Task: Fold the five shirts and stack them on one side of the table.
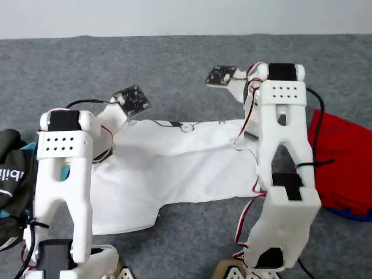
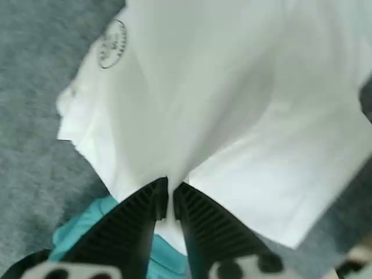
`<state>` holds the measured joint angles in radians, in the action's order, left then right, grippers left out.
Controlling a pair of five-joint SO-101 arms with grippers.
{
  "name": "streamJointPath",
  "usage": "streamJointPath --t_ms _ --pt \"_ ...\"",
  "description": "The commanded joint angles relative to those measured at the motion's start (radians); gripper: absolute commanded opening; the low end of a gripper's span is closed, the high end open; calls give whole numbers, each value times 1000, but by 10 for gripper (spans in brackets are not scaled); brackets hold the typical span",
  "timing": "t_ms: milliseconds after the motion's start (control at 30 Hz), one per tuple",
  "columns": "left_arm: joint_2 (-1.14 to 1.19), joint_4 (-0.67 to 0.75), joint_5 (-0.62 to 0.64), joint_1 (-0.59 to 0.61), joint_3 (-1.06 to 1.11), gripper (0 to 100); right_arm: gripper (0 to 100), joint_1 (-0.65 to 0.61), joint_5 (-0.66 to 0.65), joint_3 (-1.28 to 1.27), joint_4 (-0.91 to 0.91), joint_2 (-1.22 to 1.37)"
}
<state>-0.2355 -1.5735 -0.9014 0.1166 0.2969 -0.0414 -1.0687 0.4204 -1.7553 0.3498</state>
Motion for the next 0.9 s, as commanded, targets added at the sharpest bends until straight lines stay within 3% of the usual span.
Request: streamJointPath --t_ms 0,300,567,867 --pt "-51 -107 -74 25 -41 4 13 -8 -8 -130 -39 -157" --pt "-51 -183 -226 114 5 4 13 -51 -8 -422 -8 -309" --pt "-138 -184 -301 110 206 6 13 -48 -9 -491 -2 -329" --pt "-327 -181 -273 38 453 6 13 -50 -9 -522 -8 -331"
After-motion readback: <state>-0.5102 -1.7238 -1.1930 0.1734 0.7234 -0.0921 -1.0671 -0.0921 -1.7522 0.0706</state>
